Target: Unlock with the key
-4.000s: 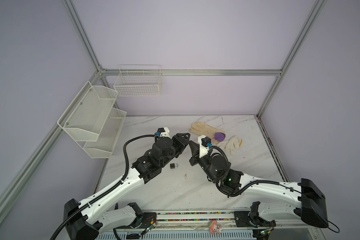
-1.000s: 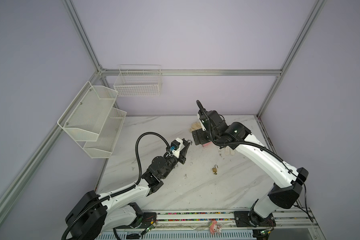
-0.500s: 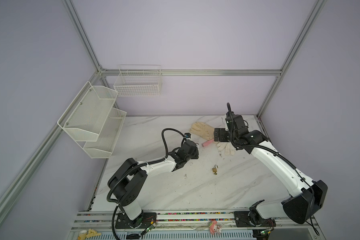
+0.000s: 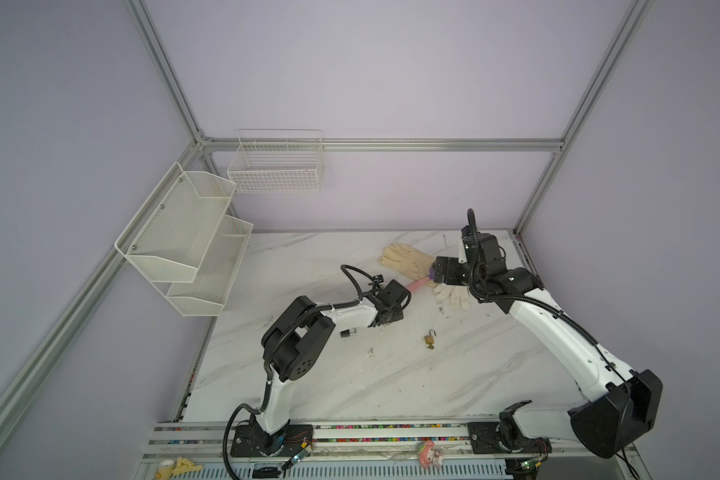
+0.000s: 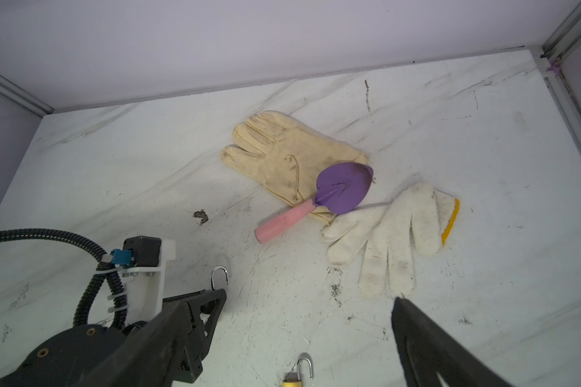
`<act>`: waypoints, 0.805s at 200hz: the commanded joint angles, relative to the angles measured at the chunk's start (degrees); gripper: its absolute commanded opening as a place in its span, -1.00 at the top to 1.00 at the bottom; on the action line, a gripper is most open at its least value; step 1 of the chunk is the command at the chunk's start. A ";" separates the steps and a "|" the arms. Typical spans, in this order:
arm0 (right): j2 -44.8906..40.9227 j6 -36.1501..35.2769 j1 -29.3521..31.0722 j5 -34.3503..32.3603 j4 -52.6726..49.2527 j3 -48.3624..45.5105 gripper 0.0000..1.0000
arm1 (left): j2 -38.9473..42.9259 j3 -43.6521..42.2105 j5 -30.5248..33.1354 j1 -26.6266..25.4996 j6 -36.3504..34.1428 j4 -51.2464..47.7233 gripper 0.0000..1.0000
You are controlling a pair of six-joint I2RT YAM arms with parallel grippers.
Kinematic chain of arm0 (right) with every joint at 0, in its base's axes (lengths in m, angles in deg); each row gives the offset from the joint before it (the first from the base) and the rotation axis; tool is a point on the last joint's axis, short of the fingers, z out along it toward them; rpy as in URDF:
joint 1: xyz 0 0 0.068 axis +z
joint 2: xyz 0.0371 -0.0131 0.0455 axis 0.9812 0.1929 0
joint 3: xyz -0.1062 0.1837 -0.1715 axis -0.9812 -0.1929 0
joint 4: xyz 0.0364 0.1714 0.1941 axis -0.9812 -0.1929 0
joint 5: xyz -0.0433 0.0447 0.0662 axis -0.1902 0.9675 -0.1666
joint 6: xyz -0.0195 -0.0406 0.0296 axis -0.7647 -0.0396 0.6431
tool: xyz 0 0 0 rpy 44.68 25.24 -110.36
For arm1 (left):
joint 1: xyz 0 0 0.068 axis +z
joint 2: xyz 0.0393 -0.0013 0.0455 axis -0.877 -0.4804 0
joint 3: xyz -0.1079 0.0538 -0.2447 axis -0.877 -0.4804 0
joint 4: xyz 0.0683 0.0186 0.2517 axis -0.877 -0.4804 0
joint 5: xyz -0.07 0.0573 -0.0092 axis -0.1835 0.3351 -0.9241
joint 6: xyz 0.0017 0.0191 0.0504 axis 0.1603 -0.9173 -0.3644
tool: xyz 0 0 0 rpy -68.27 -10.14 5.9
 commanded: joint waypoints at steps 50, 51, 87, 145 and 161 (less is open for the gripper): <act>1.87 3.30 4.29 2.40 1.41 2.00 -0.95 | 15.23 -1.95 -1.88 2.92 -1.45 -1.99 -0.29; 1.90 3.42 4.59 2.27 1.54 2.00 -0.95 | 15.72 -2.25 -1.68 2.96 -1.45 -1.98 -0.29; 8.21 10.75 17.12 -2.17 6.18 1.43 -0.95 | 33.65 -13.18 5.74 8.59 -3.47 -7.62 -0.29; 23.29 23.94 33.17 -7.35 16.48 3.31 -0.93 | 53.45 -23.06 5.91 23.61 -8.29 -17.39 -0.27; 29.21 25.75 36.83 -8.98 16.83 7.14 -0.91 | 56.85 -25.15 3.70 27.71 -8.66 -17.82 -0.27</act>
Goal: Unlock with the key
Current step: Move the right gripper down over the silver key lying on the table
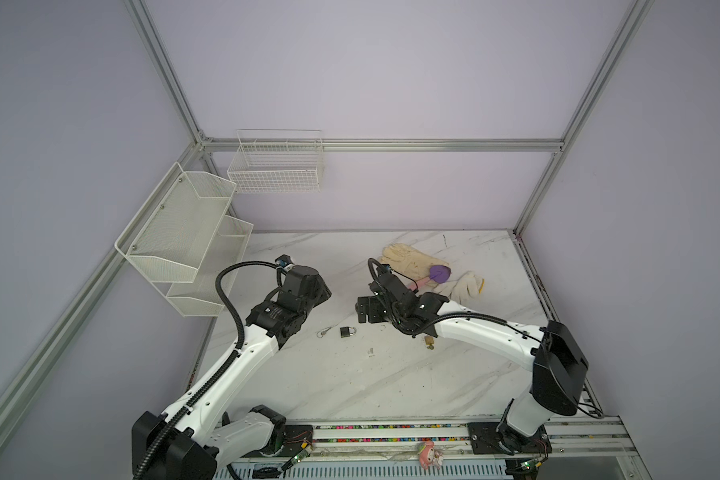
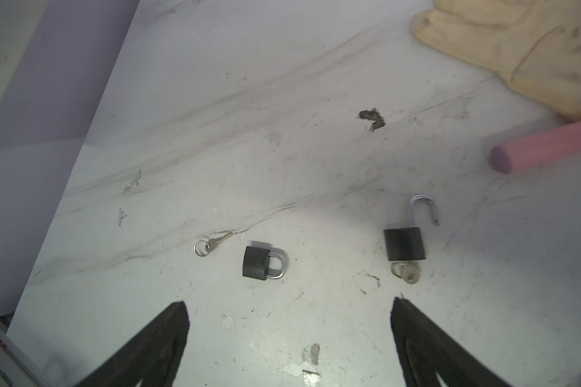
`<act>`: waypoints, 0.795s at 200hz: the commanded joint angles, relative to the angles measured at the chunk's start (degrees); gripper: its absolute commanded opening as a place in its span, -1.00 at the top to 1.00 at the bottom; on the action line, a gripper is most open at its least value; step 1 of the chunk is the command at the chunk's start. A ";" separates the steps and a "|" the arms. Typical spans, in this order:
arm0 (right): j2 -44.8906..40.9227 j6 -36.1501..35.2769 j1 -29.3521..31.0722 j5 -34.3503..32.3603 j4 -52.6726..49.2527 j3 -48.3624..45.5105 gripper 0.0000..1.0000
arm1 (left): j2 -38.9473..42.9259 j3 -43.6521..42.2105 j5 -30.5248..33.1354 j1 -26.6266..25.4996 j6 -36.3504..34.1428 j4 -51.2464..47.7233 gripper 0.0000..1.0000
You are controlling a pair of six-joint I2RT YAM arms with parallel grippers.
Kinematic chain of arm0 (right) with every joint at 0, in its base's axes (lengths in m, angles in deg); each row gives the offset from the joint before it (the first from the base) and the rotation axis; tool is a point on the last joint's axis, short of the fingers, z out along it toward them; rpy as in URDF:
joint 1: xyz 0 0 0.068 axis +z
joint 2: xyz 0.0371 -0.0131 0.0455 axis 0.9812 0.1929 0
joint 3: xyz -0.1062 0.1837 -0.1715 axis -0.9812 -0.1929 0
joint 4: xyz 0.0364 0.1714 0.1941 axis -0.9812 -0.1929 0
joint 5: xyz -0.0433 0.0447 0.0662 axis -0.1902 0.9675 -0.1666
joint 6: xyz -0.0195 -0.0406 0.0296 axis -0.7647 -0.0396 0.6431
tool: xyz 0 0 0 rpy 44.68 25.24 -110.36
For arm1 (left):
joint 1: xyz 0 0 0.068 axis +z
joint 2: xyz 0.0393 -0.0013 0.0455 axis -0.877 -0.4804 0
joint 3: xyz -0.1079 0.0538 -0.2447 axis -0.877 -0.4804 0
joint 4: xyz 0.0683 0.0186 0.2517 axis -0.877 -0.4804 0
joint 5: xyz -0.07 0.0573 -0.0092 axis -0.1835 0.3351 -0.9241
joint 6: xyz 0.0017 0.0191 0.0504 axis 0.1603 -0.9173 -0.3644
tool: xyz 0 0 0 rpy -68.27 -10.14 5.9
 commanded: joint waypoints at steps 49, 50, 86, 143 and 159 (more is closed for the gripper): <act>20.47 7.97 9.88 -8.24 2.71 17.43 -0.72 | 10.44 -7.45 -6.63 14.87 -4.28 -6.25 -0.27; 20.64 7.96 9.94 -8.36 2.64 17.76 -0.72 | 10.50 -7.47 -6.63 15.03 -4.28 -6.26 -0.28; 28.19 7.15 10.88 -10.17 0.84 24.22 -0.49 | 12.31 -8.61 -9.08 19.71 -4.90 -6.11 -0.29; 36.45 5.84 11.76 -13.93 -4.19 31.74 -0.41 | 11.47 -10.02 -12.75 23.39 -5.63 -4.59 -0.30; 38.32 4.95 11.85 -15.12 -6.02 33.80 -0.41 | 11.37 -10.73 -13.88 24.37 -5.52 -3.63 -0.30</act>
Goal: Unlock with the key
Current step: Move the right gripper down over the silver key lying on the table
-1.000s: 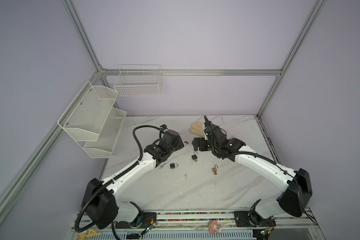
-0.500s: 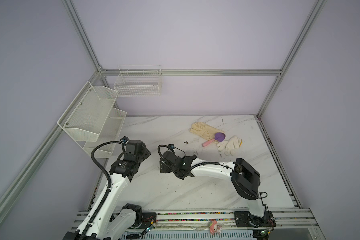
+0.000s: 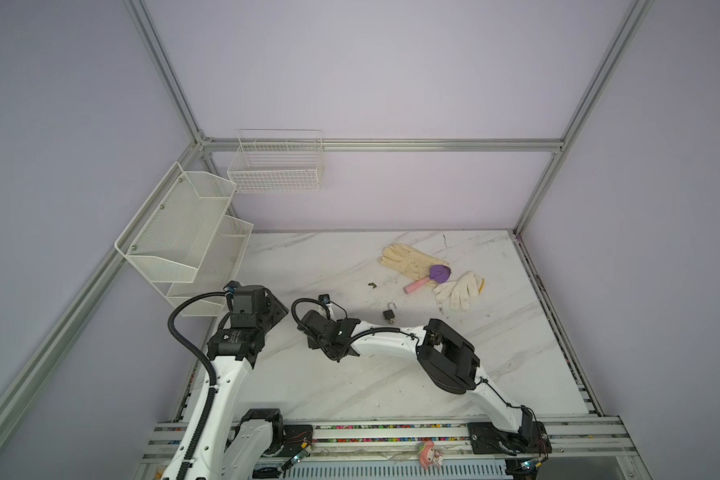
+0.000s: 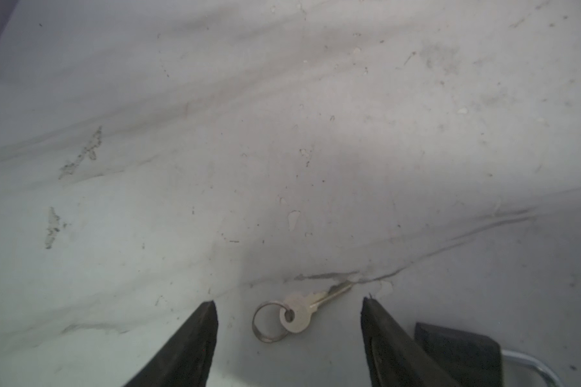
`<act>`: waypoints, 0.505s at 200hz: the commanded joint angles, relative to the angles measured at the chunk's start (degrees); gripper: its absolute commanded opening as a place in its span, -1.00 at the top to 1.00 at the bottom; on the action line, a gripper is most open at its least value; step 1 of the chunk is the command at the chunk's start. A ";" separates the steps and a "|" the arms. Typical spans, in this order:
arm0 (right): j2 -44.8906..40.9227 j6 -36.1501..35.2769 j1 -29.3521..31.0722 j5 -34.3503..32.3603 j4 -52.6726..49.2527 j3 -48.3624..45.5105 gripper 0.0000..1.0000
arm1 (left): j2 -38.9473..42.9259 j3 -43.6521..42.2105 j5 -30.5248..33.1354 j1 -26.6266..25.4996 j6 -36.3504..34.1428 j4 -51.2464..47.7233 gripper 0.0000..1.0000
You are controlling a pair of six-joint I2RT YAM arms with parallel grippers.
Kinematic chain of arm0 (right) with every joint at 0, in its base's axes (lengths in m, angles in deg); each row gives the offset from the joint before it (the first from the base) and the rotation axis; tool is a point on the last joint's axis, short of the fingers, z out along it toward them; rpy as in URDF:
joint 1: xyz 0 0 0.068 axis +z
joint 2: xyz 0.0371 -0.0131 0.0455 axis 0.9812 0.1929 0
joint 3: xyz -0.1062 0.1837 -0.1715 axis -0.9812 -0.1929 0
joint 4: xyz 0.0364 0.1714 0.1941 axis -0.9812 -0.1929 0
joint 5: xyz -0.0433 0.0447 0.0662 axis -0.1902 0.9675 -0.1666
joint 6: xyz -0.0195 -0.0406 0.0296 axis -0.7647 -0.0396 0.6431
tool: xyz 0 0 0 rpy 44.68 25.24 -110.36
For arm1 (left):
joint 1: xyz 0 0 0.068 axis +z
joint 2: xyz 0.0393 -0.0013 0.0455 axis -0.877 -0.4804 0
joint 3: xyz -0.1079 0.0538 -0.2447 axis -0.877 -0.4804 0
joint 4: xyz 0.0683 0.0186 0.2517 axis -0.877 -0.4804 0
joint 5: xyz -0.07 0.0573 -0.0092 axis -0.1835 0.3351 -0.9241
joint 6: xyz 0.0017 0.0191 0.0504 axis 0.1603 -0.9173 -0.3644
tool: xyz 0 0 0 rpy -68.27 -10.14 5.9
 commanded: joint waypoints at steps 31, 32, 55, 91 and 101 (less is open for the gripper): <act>3.20 -1.78 1.02 -4.12 -6.08 4.17 -0.29 | -0.66 -3.20 -5.42 2.84 -0.78 3.41 -0.30; 3.17 -1.77 1.03 -4.16 -6.12 4.06 -0.29 | -0.61 -3.20 -5.43 2.82 -0.79 3.43 -0.30; 1.55 -1.81 1.27 -4.91 -7.70 1.93 -0.27 | -0.19 -3.77 -5.77 2.89 -0.55 3.54 -0.31; -3.20 -2.00 1.29 -4.81 -7.86 -3.64 -0.11 | 0.57 -4.95 -8.36 2.90 0.17 4.98 -0.32; -4.45 -2.68 1.09 -4.33 -7.74 -5.10 -0.11 | 0.54 -4.95 -9.69 2.90 0.18 5.03 -0.32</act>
